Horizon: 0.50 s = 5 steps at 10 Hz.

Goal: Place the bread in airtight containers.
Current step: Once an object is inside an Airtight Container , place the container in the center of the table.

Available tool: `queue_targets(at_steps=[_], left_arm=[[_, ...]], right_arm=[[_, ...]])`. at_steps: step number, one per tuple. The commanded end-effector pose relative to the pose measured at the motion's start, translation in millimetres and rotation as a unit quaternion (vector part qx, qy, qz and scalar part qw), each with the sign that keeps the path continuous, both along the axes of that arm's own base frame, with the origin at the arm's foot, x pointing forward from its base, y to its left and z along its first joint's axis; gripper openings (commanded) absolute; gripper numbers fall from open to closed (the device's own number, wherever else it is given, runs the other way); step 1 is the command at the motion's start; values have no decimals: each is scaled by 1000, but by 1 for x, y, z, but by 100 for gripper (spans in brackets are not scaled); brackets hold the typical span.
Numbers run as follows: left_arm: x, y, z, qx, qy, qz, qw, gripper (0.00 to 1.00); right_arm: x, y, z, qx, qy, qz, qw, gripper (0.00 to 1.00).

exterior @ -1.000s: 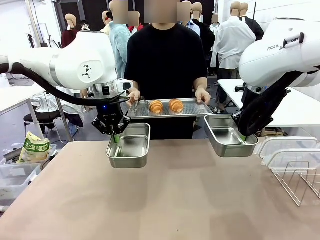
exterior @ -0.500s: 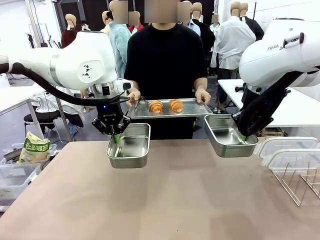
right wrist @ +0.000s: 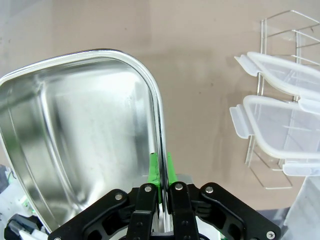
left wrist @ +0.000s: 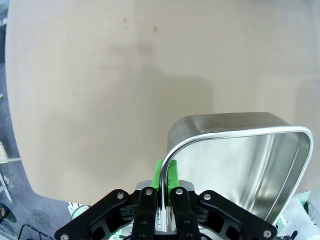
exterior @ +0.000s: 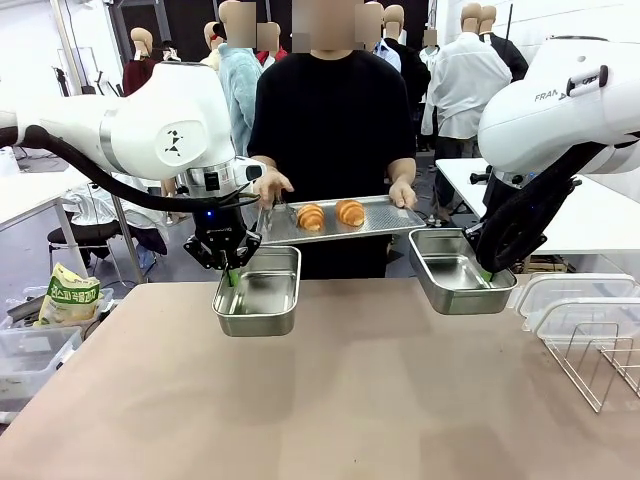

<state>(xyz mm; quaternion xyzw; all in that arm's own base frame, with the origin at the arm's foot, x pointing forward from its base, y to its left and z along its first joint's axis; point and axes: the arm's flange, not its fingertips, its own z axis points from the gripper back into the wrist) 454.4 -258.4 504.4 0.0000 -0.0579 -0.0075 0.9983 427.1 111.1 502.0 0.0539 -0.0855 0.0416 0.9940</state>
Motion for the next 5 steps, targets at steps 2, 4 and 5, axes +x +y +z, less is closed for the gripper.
queue_targets(at_steps=[2, 4, 5], left_arm=[[1, 1, 3, -5, -1, 0, 1000, 0], [1, 1, 3, -5, -1, 0, 1000, 0], [1, 1, 3, -5, -1, 0, 1000, 0]], right_arm=[[0, -1, 3, 1, -4, -1, 1000, 0], [0, -1, 3, 1, -4, -1, 1000, 0], [0, -1, 3, 1, -4, -1, 1000, 0]])
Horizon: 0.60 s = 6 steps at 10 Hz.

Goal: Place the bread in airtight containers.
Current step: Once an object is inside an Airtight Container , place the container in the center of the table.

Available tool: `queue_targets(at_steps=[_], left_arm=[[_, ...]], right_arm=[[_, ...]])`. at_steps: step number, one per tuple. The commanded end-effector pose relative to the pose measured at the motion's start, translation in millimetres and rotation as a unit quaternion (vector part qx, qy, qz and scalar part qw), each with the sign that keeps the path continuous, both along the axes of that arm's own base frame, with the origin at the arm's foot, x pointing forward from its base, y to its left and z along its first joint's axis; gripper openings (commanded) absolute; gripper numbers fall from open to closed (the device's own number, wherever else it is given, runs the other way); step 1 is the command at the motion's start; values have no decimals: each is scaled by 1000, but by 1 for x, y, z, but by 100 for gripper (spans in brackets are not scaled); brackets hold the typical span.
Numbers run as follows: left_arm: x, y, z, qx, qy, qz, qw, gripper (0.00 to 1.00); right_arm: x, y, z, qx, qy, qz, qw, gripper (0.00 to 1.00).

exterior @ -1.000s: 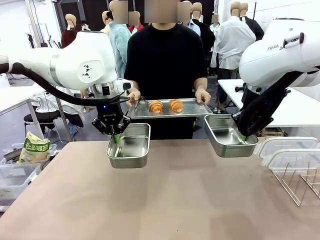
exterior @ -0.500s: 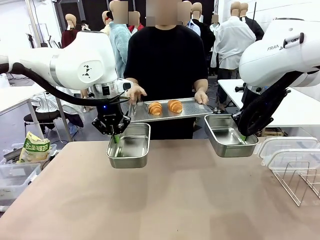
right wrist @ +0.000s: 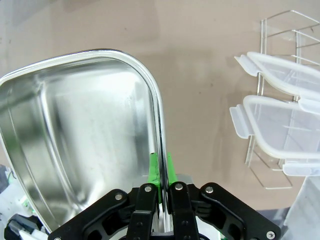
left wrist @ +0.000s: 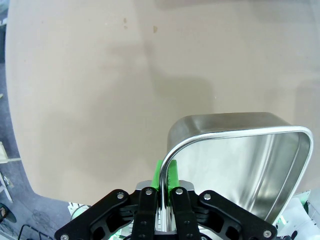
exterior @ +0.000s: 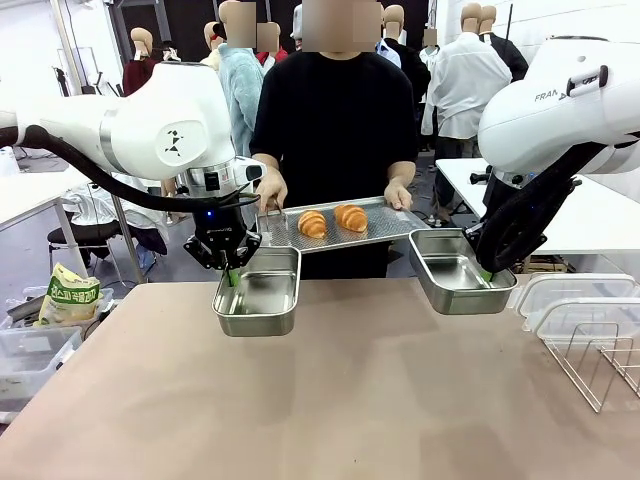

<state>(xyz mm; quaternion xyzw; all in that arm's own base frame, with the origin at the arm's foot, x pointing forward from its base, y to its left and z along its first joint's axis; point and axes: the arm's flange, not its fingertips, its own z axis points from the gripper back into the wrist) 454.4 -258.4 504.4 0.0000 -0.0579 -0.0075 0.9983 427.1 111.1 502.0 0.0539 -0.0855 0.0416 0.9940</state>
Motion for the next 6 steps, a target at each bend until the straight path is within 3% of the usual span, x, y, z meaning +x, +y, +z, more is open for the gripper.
queue_targets(at_steps=[1, 6], left_arm=[[1, 1, 3, -5, -1, 0, 1000, 0], [1, 1, 3, -5, -1, 0, 1000, 0]], right_arm=[[0, -1, 3, 1, -4, -1, 1000, 0], [0, -1, 3, 1, -4, -1, 1000, 0]])
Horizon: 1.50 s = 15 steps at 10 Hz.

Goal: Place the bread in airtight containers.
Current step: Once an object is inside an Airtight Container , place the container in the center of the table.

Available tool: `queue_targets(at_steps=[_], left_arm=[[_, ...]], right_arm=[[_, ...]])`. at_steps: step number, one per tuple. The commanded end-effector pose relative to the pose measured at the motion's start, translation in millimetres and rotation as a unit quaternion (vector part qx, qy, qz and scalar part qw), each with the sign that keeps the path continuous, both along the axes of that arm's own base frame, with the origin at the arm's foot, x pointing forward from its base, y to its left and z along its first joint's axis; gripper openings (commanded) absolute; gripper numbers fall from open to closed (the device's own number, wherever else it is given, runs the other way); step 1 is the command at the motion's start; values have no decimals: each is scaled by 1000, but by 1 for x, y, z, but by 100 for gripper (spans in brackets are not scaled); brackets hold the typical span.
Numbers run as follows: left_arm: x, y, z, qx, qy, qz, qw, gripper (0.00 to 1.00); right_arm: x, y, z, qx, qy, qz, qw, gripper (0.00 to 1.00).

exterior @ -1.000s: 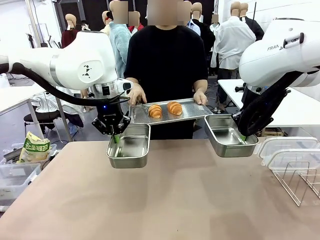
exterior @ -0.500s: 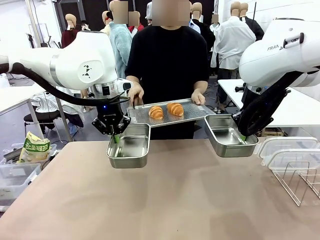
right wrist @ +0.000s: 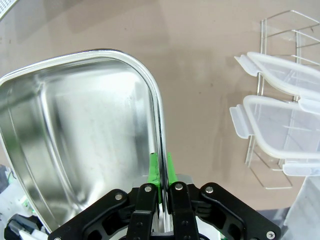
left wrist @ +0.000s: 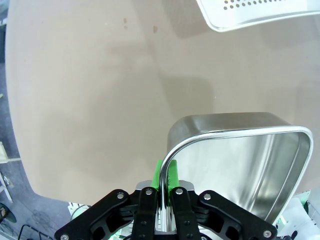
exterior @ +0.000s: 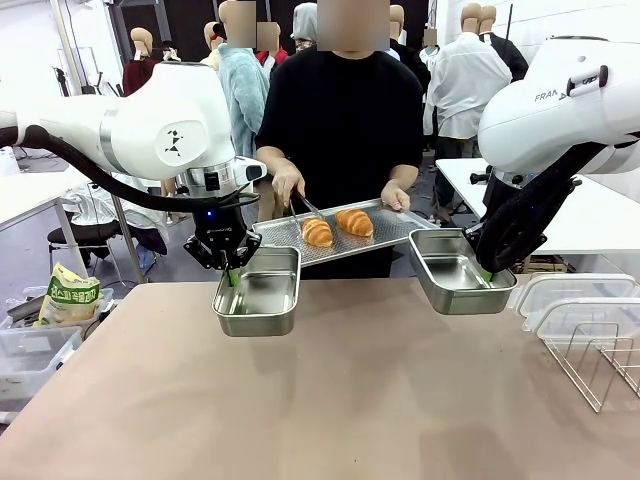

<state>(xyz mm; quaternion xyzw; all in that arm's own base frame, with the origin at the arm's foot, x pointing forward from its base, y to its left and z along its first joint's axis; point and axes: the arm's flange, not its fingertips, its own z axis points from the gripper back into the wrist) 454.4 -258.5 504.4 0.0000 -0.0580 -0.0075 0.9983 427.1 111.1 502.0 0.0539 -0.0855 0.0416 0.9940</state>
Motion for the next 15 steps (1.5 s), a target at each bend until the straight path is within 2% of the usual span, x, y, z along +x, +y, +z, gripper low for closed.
queue_targets(at_steps=[1, 15], left_arm=[[1, 1, 3, -5, -1, 0, 1000, 0], [1, 1, 3, -5, -1, 0, 1000, 0]], right_arm=[[0, -1, 3, 1, -4, -1, 1000, 0], [0, -1, 3, 1, -4, -1, 1000, 0]])
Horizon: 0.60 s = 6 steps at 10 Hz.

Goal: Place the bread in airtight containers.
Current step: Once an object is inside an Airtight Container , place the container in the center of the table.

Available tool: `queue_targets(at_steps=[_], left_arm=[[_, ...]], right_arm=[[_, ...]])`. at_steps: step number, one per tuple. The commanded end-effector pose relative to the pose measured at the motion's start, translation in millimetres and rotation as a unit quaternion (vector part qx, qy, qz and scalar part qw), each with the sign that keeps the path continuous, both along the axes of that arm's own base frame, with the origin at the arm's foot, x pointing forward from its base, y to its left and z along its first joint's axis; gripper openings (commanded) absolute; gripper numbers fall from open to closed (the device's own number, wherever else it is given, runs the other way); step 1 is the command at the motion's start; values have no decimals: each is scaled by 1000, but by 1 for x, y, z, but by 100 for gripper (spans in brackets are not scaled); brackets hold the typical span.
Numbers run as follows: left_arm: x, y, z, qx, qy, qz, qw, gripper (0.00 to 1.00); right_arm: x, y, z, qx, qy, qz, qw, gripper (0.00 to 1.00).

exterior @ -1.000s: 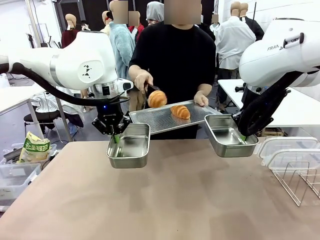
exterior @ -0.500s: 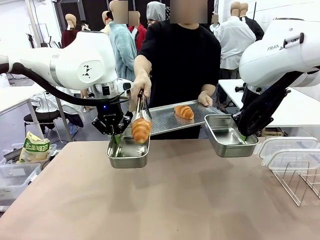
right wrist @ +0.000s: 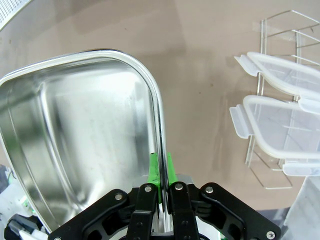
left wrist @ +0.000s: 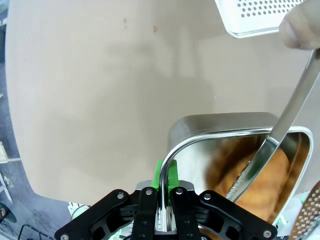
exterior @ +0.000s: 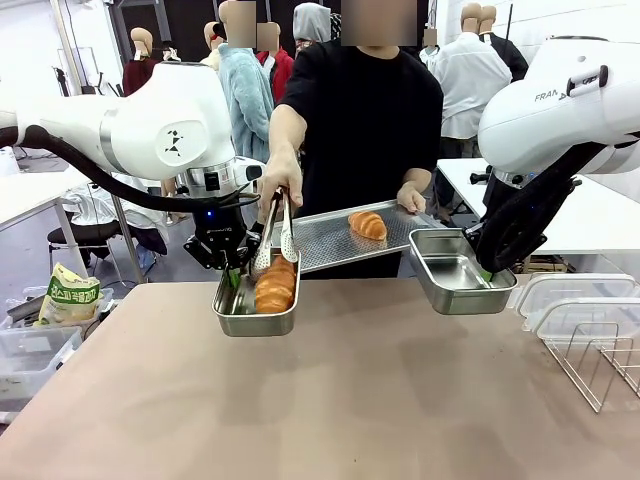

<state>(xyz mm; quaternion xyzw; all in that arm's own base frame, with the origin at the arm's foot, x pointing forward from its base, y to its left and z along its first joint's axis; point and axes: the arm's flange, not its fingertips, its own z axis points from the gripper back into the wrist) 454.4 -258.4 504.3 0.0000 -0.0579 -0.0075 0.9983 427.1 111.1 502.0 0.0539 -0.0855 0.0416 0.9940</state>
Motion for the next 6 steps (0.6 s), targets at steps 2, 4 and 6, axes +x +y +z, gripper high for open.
queue_targets(at_steps=[2, 4, 6], left_arm=[[1, 1, 4, -5, -1, 0, 1000, 0], [1, 1, 4, -5, -1, 0, 1000, 0], [1, 1, 4, -5, -1, 0, 1000, 0]], right_arm=[[0, -1, 3, 1, -4, -1, 1000, 0], [0, -1, 3, 1, -4, -1, 1000, 0], [0, -1, 3, 1, -4, -1, 1000, 0]])
